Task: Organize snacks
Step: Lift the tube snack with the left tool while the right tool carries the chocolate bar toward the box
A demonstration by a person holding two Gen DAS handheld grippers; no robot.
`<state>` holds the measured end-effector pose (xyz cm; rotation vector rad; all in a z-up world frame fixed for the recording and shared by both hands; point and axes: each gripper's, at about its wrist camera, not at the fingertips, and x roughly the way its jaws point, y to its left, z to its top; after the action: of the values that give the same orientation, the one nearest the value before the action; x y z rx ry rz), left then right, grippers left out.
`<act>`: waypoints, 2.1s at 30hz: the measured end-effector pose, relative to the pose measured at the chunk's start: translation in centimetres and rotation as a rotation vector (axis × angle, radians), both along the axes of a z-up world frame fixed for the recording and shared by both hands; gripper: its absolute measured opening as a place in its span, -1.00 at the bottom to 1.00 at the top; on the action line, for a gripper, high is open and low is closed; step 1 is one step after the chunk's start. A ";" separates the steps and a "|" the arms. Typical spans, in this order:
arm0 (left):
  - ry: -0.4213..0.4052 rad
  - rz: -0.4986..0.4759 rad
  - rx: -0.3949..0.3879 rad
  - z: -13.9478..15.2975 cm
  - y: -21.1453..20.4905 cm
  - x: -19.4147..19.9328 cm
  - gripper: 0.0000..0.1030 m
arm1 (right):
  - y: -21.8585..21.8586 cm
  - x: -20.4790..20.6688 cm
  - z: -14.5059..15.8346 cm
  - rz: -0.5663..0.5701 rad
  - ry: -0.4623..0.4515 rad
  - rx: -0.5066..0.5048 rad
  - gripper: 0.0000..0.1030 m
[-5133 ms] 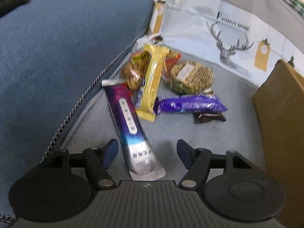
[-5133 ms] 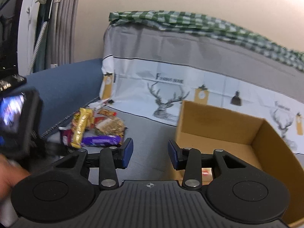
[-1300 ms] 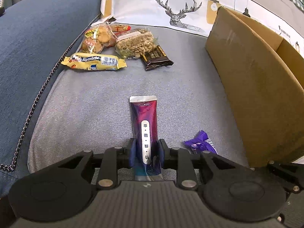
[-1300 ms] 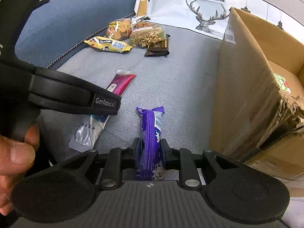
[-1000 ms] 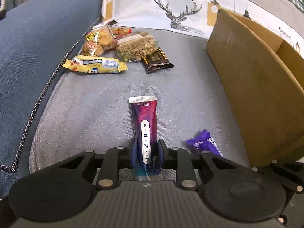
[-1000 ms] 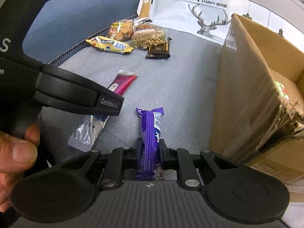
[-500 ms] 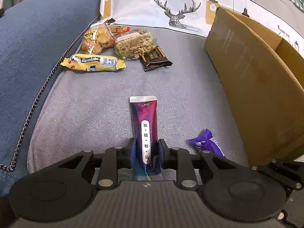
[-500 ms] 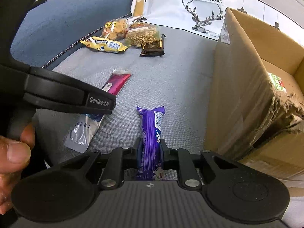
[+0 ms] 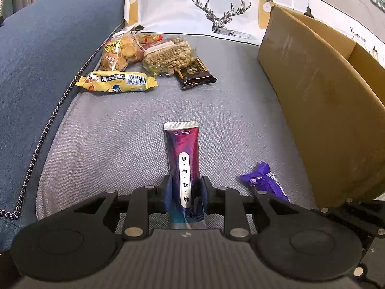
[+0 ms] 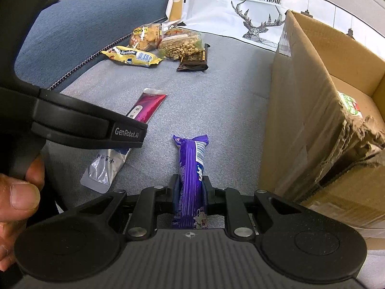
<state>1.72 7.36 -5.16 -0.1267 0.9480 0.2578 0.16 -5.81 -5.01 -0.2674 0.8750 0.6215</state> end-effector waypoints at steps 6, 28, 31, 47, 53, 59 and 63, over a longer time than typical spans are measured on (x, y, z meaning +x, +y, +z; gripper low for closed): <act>0.001 -0.001 0.003 0.0 -0.1 0.0 -0.48 | 0.0 0.0 0.0 0.001 0.000 -0.001 -0.62; -0.261 0.069 -0.171 4.0 2.7 -2.4 -0.55 | -0.8 -1.4 4.8 0.009 -0.204 0.124 -0.68; -0.289 0.111 -0.224 4.7 3.8 -3.0 -0.55 | -1.2 -1.6 6.3 0.017 -0.248 0.171 -0.68; -0.257 0.188 -0.396 6.8 5.2 -3.1 -0.55 | -4.9 -1.3 11.1 0.000 -0.394 0.374 -0.68; -0.282 0.144 -0.397 9.5 2.6 -0.5 -0.55 | -8.2 1.4 11.9 -0.165 -0.400 0.412 -0.68; -0.330 0.029 -0.396 12.7 -2.7 4.1 -0.55 | -12.1 4.8 11.6 -0.401 -0.409 0.372 -0.68; -0.344 -0.059 -0.389 14.0 -6.9 7.2 -0.55 | -15.2 7.1 10.7 -0.536 -0.354 0.366 -0.68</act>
<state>8.94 0.47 8.85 -0.4846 0.6481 -0.0087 7.27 -21.04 5.67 0.1857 0.4461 0.2117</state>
